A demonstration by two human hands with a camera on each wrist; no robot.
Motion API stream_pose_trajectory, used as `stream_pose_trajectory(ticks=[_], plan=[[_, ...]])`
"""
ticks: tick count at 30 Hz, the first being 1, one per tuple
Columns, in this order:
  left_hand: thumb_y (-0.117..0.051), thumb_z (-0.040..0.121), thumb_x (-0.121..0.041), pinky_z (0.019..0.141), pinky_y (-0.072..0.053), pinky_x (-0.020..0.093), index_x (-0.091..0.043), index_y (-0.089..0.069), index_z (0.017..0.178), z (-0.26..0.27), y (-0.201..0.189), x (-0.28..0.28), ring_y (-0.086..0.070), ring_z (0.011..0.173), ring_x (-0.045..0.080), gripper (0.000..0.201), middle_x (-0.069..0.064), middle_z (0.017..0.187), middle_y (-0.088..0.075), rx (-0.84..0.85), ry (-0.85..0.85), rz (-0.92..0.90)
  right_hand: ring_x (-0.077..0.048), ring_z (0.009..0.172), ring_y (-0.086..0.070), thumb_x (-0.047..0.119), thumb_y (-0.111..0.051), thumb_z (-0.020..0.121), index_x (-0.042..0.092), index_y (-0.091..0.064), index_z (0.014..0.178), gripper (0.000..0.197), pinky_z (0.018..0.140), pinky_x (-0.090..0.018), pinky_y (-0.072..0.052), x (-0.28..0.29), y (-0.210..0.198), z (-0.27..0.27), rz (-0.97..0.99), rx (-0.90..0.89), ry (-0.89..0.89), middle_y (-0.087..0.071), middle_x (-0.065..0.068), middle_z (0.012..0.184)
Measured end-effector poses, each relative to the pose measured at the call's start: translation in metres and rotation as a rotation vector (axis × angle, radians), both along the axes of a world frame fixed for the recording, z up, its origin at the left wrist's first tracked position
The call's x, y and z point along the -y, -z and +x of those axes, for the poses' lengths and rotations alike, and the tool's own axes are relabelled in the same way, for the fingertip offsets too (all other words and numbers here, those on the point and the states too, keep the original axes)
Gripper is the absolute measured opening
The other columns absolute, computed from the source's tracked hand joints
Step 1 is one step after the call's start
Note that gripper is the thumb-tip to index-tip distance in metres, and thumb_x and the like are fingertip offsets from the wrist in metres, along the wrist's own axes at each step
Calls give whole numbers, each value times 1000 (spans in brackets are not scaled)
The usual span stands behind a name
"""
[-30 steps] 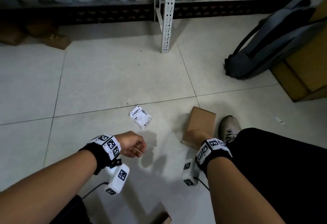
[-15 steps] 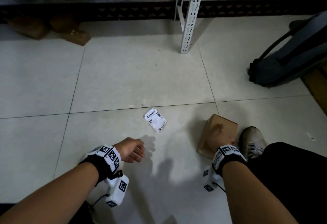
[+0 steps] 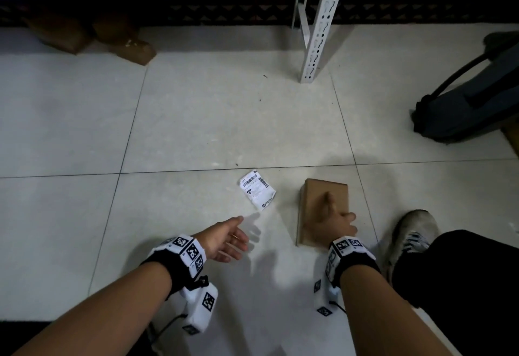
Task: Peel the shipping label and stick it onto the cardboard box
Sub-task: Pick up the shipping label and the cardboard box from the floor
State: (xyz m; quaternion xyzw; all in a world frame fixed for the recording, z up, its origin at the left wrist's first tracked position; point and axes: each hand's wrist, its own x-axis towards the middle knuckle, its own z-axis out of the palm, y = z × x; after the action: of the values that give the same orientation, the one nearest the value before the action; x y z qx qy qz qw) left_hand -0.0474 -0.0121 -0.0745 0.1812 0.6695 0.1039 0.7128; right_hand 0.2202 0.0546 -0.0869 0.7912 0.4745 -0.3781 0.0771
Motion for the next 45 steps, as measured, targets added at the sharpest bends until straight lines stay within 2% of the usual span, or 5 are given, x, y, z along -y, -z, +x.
stream_pose_trajectory(ticks=[7,15,31,41,45], plan=[[-31,93,-67,61,-36,24,-17,-64,86,-22,6,13,-60,65,16,60,-1,80,-70,-73,-24,-40,-54,144,-13,72,-57,66,38,-3,152,108,111,-69,-17,16,7,-21,106,230,-83,-10,-31,158],[-27,93,-69,62,-37,26,-14,-67,83,-7,21,14,-59,61,17,68,3,78,-70,-113,-60,11,-40,105,-53,21,-52,70,8,-48,120,52,86,-47,-50,10,-7,-97,484,83,-595,-55,-18,114],[-30,95,-65,57,-33,24,-12,-67,78,-14,45,22,-56,60,20,66,8,80,-69,-131,-91,-28,-44,142,-19,42,-56,69,39,-30,147,83,113,-56,-29,-12,61,-134,-34,-3,-539,-15,-11,159],[-60,80,-39,42,-31,14,-12,-65,79,-29,33,-11,-60,46,20,27,4,56,-64,-62,-166,24,-29,72,-52,15,-48,90,17,-54,63,27,71,-32,-42,-26,39,-129,257,-252,-342,-53,-3,67],[-57,92,-33,46,-37,18,-9,-64,82,-22,15,-27,-61,51,20,26,9,70,-71,-53,-240,69,-26,70,-60,14,-58,84,11,-76,90,19,68,-32,-49,-16,15,-119,334,-463,-40,-68,-7,75]])
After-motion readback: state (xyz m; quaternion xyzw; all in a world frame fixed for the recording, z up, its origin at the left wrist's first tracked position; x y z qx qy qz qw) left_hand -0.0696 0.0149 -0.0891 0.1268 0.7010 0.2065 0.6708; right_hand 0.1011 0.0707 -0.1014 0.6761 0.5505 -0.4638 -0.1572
